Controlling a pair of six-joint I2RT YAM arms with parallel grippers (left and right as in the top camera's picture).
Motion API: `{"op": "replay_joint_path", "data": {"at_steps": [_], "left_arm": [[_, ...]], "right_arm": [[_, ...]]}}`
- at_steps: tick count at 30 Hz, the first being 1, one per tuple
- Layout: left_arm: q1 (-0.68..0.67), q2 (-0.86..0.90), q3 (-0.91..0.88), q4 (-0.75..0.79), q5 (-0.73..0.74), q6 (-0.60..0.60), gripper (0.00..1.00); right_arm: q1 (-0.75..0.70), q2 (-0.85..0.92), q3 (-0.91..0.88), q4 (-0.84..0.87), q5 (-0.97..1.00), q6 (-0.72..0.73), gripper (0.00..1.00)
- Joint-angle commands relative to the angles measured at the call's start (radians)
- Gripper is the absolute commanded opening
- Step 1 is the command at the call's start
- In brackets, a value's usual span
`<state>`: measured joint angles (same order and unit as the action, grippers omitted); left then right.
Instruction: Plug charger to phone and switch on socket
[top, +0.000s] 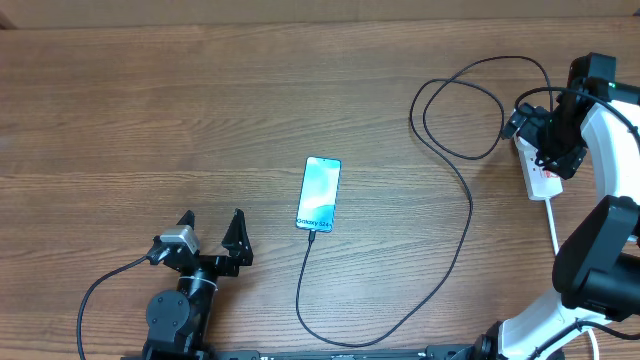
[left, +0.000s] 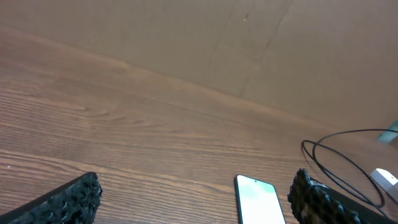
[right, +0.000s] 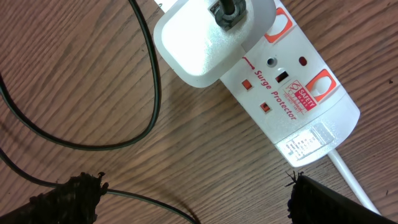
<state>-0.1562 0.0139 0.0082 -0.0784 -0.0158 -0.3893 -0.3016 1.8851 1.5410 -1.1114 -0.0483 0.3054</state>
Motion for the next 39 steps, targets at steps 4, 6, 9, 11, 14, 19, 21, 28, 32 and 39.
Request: {"op": "replay_joint_path", "data": {"at_steps": [4,6,9,11,14,19,21,28,32,39], "left_arm": [[0.005,-0.01,-0.003,0.0,0.008,0.019,0.99],[0.005,-0.01,-0.003,0.0,0.008,0.019,1.0],[0.005,-0.01,-0.003,0.0,0.008,0.019,1.0],[0.005,-0.01,-0.003,0.0,0.008,0.019,1.0],[0.005,-0.01,-0.003,0.0,0.008,0.019,1.0],[0.005,-0.01,-0.003,0.0,0.008,0.019,0.99],[0.005,-0.01,-0.003,0.0,0.008,0.019,1.0],[0.005,-0.01,-0.003,0.0,0.008,0.019,1.0],[0.005,-0.01,-0.003,0.0,0.008,0.019,1.0],[0.005,-0.01,-0.003,0.0,0.008,0.019,1.0]], "right_arm": [[-0.004,-0.009,0.011,0.003,-0.006,-0.008,1.0],[-0.004,-0.009,0.011,0.003,-0.006,-0.008,1.0],[-0.004,-0.009,0.011,0.003,-0.006,-0.008,1.0],[-0.004,-0.009,0.011,0.003,-0.006,-0.008,1.0],[-0.004,-0.009,0.011,0.003,-0.006,-0.008,1.0],[-0.004,-0.009,0.011,0.003,-0.006,-0.008,1.0],[-0.004,-0.009,0.011,0.003,-0.006,-0.008,1.0],[0.004,-0.012,0.01,0.006,-0.006,-0.008,1.0],[0.034,-0.051,0.01,0.006,-0.006,-0.008,1.0],[0.169,-0.164,0.01,0.006,-0.006,-0.008,1.0]]}}
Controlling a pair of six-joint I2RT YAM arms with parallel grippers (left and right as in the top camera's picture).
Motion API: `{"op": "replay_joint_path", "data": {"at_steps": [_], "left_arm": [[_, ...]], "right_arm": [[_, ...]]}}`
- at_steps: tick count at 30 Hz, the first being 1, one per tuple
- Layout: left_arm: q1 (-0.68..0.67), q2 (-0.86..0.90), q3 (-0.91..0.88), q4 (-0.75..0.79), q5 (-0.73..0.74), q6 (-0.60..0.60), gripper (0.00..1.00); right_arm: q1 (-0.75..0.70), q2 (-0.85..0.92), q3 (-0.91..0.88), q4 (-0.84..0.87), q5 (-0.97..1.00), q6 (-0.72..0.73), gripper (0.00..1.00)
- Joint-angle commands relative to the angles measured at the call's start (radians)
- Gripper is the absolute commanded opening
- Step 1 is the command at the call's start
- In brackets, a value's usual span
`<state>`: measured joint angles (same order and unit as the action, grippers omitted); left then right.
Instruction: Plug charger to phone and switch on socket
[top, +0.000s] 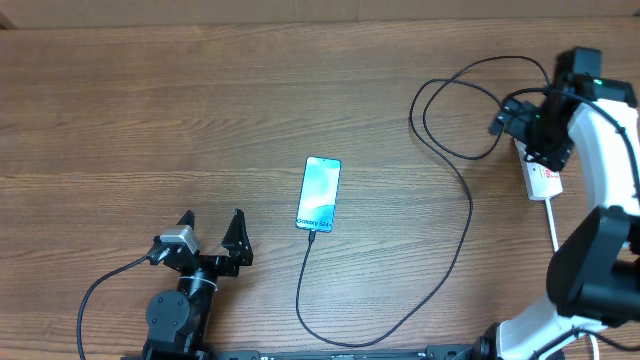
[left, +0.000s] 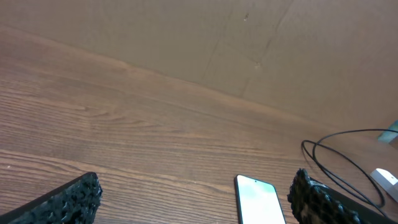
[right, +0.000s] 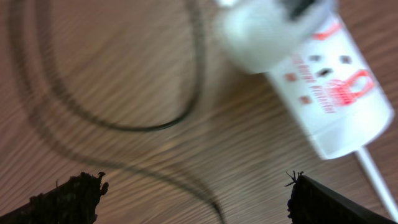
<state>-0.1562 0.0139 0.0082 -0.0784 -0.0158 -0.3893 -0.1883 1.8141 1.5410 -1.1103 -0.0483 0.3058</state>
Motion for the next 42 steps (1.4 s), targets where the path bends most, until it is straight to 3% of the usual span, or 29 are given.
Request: {"op": "replay_joint_path", "data": {"at_steps": [1,18,33,42], "left_arm": [[0.005,-0.01,-0.003,0.0,0.008,0.019,1.0],[0.005,-0.01,-0.003,0.0,0.008,0.019,1.0],[0.005,-0.01,-0.003,0.0,0.008,0.019,0.99],[0.005,-0.01,-0.003,0.0,0.008,0.019,1.0]], "right_arm": [[0.083,-0.118,0.01,0.005,-0.006,-0.008,1.0],[0.516,-0.448,0.01,0.004,-0.006,-0.008,1.0],[0.536,-0.488,-0.072,0.004,-0.006,-0.008,1.0],[0.535,-0.491,-0.128,-0.023,0.145,-0.072,1.0]]}}
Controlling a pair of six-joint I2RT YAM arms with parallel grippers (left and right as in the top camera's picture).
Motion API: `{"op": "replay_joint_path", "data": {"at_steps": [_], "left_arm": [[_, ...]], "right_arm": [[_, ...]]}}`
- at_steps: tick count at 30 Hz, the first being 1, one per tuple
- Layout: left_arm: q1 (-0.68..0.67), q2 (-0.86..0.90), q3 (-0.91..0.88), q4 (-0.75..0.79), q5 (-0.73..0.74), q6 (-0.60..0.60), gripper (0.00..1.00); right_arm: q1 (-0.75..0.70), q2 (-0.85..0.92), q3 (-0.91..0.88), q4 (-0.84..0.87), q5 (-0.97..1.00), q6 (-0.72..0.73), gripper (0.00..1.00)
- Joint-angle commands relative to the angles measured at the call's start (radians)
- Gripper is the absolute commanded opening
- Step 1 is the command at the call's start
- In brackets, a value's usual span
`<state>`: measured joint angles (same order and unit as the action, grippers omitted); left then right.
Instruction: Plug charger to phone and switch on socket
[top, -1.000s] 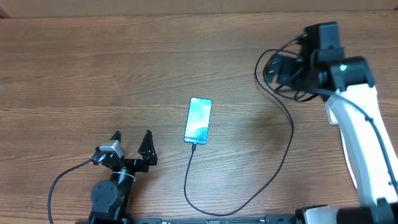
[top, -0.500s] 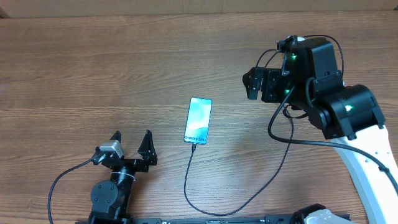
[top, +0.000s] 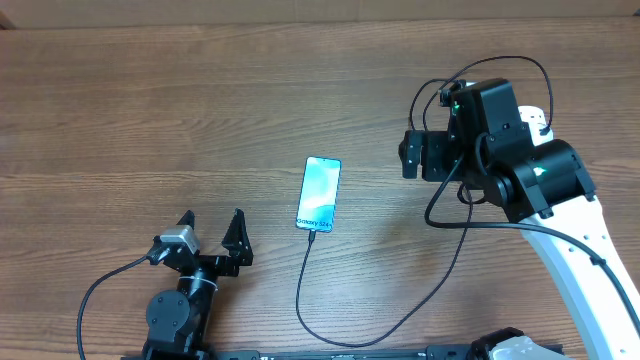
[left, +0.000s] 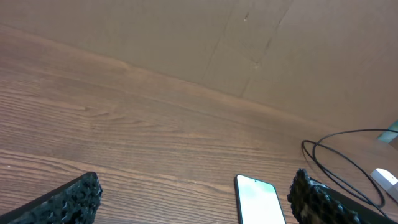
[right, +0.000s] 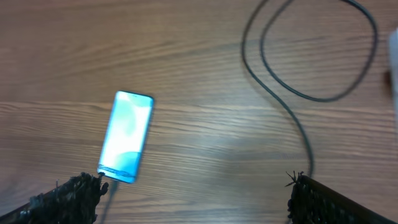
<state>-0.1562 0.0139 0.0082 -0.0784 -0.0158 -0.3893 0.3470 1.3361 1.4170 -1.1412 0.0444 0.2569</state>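
Note:
The phone lies face up at mid table with its screen lit, also seen in the right wrist view and the left wrist view. A black charger cable is plugged into the phone's near end. It curves along the front edge and up into loops at the right. My right gripper hangs open high over the table, right of the phone. The right arm hides the socket strip in the overhead view. My left gripper rests open near the front left.
A white edge shows at the right border of the right wrist view. The right arm's white link stretches across the right front of the wooden table. A cardboard wall stands behind the table.
My right arm has moved left, away from the socket strip at the far right. It is now high over the cable loop, and its camera shows the phone. The left arm has not moved.
First my right gripper stood open close above the white surge protector with the charger plugged into it. Then it was farther from the strip, its view blurred. Now it is over the table's middle right. The phone, cable and left gripper stayed put.

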Motion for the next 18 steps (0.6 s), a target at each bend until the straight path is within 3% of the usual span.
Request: {"op": "replay_joint_path", "data": {"at_steps": [1,18], "left_arm": [[0.005,-0.01,-0.003,0.0,0.008,0.019,0.99],[0.005,-0.01,-0.003,0.0,0.008,0.019,1.0]], "right_arm": [[0.0,-0.013,-0.004,0.01,0.053,-0.024,1.0],[0.0,-0.042,-0.06,0.118,0.042,-0.04,1.0]]}}
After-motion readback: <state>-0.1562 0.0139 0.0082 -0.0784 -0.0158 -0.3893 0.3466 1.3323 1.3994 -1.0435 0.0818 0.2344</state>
